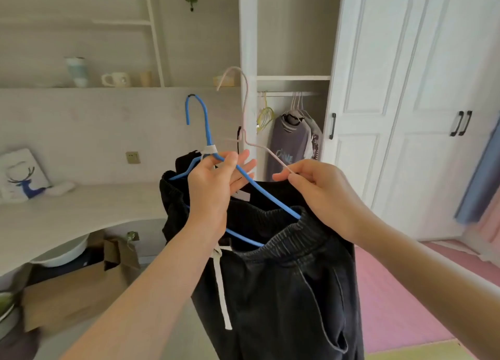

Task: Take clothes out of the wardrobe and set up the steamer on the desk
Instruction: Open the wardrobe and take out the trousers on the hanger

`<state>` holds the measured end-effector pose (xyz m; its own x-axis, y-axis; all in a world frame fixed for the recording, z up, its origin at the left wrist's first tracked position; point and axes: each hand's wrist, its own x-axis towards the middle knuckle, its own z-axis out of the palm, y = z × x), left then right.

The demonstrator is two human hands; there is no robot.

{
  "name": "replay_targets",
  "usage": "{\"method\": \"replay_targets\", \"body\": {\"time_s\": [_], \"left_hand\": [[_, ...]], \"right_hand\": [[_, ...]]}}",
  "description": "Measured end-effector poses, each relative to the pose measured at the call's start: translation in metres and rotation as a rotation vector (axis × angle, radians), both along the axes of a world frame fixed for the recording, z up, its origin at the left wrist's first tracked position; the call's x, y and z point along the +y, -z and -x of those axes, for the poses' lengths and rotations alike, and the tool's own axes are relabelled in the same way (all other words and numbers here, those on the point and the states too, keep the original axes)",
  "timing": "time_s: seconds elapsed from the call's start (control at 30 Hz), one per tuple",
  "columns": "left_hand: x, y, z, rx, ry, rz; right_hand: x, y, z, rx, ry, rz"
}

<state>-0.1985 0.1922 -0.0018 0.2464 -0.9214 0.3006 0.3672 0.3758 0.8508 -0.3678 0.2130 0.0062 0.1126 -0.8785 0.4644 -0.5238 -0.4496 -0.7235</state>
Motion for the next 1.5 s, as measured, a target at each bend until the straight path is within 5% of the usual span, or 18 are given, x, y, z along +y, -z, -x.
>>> {"method": "replay_targets", "body": {"time_s": [0.4,0.97,1.2,1.37,1.5], "left_hand": [[0.024,0.015,-0.09,-0.143,-0.437,0.034],[0.024,0.028,-0.265,-0.392,-0.763,0.106],[0.02,0.018,-0.361,-0.611,-0.916,0.019],[0.016,0.023,-0.408,-0.646,-0.967,-0.018],[0.004,0.024,-0.435,-0.667,-0.983,-0.042]], "right_hand": [[-0.019,0.0,-0.102,0.052,-0.295,0.006],[-0.059,0.01,-0.292,0.205,-0.543,0.038],[-0.072,-0.001,-0.388,0.303,-0.582,0.2],[-0.079,0.016,-0.44,0.625,-0.414,0.579],[-0.102,0.033,-0.478,0.648,-0.312,0.777]]}}
